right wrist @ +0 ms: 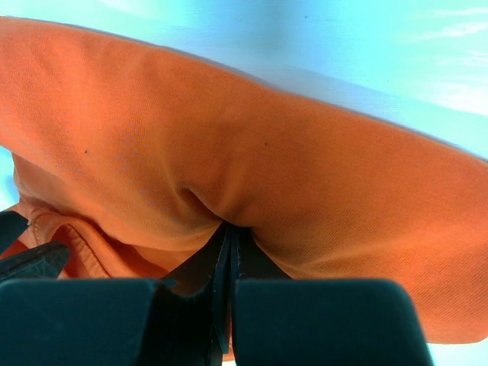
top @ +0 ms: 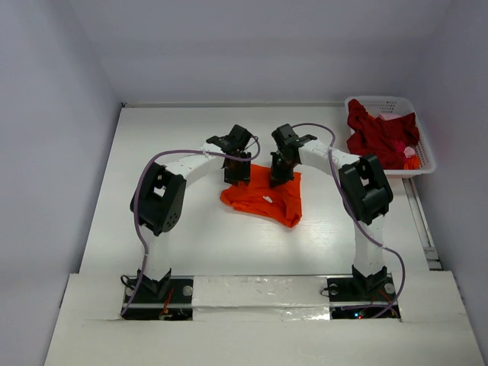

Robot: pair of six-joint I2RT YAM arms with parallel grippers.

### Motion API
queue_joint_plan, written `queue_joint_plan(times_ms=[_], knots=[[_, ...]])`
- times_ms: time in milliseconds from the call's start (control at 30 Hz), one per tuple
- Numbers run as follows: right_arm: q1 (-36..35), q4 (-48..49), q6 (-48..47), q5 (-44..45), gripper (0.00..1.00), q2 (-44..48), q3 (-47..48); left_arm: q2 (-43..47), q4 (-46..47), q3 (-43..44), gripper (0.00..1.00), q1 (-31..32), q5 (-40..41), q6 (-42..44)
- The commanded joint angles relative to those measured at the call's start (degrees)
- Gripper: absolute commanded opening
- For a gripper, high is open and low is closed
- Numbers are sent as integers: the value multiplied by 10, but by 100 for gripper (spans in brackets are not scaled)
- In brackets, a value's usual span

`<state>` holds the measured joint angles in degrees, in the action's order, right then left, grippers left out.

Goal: Fold and stack the t-shirts
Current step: Smooth out wrinkles on the folded tshirt

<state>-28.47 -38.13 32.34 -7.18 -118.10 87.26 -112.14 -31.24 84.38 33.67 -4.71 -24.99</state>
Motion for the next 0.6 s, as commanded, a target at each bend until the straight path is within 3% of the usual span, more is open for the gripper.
queue_joint_plan(times_ms=[0,400,567], knots=[[0,-1,-10,2,0,5,0,11,-21,25,35,3,23,13],[0,-3,-10,1,0,6,2,4,-27,22,33,8,34,16],[0,-3,-11,2,0,6,2,4,-26,24,18,8,29,14]])
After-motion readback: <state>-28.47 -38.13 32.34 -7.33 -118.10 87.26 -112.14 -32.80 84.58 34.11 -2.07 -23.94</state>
